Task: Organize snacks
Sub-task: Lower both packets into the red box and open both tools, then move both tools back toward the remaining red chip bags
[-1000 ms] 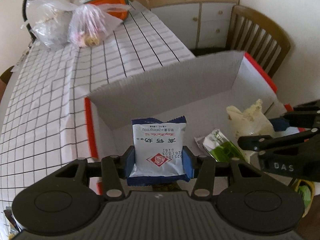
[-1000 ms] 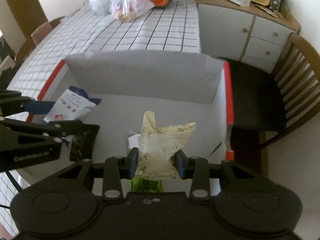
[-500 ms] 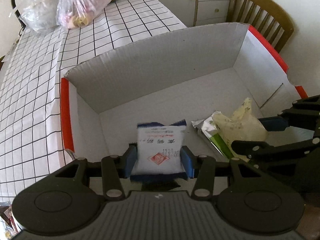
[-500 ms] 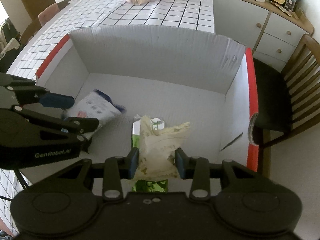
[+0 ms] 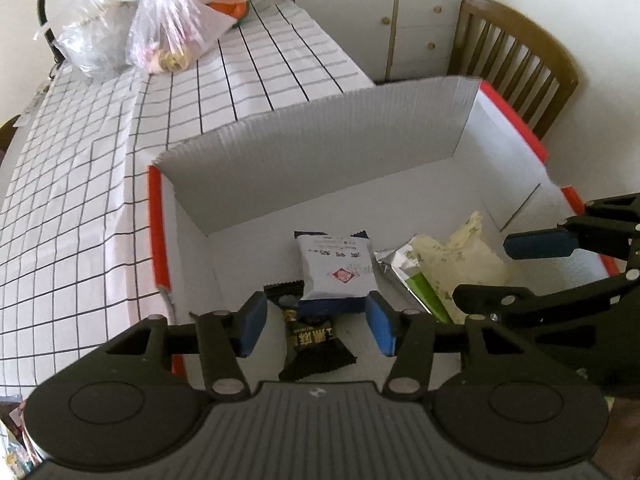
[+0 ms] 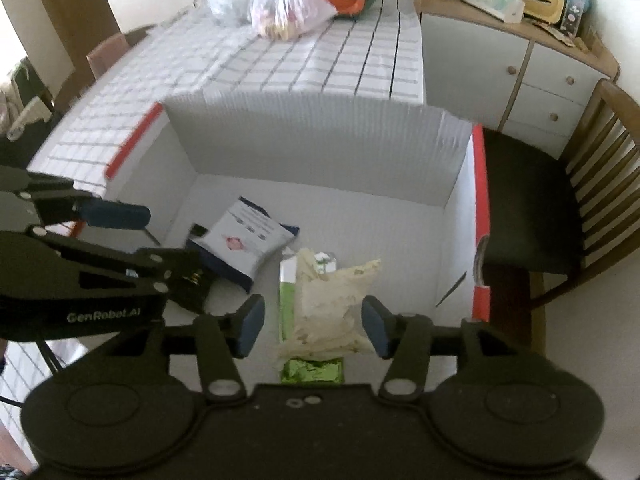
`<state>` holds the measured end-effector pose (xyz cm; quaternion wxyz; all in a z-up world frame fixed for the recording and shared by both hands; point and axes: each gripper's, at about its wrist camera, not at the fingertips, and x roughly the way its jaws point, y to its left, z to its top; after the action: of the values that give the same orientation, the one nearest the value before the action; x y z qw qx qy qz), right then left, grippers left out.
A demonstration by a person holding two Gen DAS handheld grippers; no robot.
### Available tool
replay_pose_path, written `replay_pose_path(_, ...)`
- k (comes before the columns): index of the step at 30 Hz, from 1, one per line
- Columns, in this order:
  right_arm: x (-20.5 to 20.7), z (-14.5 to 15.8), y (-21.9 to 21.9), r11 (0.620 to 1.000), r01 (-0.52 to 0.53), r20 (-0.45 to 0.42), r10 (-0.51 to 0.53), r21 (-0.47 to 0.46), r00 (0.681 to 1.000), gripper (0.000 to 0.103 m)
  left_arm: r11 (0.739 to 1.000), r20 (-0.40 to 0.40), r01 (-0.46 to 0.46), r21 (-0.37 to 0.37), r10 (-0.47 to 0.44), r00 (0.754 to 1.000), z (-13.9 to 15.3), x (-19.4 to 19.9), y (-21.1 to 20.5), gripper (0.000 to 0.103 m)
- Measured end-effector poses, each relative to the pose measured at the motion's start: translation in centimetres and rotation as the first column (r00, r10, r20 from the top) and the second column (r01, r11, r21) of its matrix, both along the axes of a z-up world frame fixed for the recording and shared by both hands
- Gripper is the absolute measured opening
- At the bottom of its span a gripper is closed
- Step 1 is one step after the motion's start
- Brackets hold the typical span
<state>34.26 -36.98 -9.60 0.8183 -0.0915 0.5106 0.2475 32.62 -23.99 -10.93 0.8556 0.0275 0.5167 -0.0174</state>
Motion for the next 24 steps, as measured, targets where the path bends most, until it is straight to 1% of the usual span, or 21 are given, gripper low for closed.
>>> replay_pose_path(4, -1.0, 1.8, -0.2, 0.999, 0.002, 0.033, -0.003, 0.044, 0.999, 0.058, 1.0, 0.036, -0.009, -0.011, 0.009, 0.999, 1.3, -1.2, 0.6, 0.055)
replay_pose_path(7, -1.6, 2.9, -0.2, 0.998, -0.002, 0.057, -0.002, 0.065, 0.998, 0.063, 1.0, 0.064, -0.017, -0.017, 0.018, 0.998, 2.4, -2.2, 1.1, 0.055)
replay_pose_path(9, -2.2, 3.6, -0.2, 0.997, -0.004, 0.066, -0.001, 0.083, 0.998, 0.063, 1.0, 0.078, -0.023, -0.02, 0.024, 0.997, 3.0, -2.8, 1.4, 0.055)
replay_pose_path(10, -2.5, 3.8, -0.1, 0.996, -0.005, 0.069, -0.002, 0.092, 0.998, 0.064, 0.999, 0.088, -0.025, -0.024, 0.027, 0.996, 3.3, -3.2, 1.5, 0.055)
replay_pose_path(17, -4.1, 5.9, 0.1, 0.989, -0.015, 0.11, -0.001, 0.147, 0.994, 0.075, 0.998, 0.137, -0.044, -0.047, 0.05, 0.989, 5.0, -5.5, 2.5, 0.057)
replay_pose_path(20, -4.9, 6.5, 0.4, 0.985, -0.027, 0.125, 0.006, 0.17, 0.992, 0.077, 0.997, 0.16, -0.054, -0.053, 0.062, 0.985, 5.6, -6.7, 3.1, 0.057)
replay_pose_path(21, -5.2, 6.7, 0.5, 0.984, -0.032, 0.129, 0.009, 0.177, 0.992, 0.078, 0.997, 0.168, -0.058, -0.057, 0.066, 0.984, 5.9, -7.0, 3.3, 0.058)
replay_pose_path(23, -5.7, 7.1, 0.9, 0.981, -0.042, 0.138, 0.016, 0.189, 0.99, 0.08, 0.996, 0.179, -0.064, -0.064, 0.074, 0.981, 6.3, -7.7, 3.8, 0.063)
replay_pose_path(24, -6.0, 7.3, 1.0, 0.979, -0.044, 0.138, 0.016, 0.198, 0.99, 0.081, 0.995, 0.186, -0.067, -0.069, 0.079, 0.979, 6.4, -8.0, 4.0, 0.064)
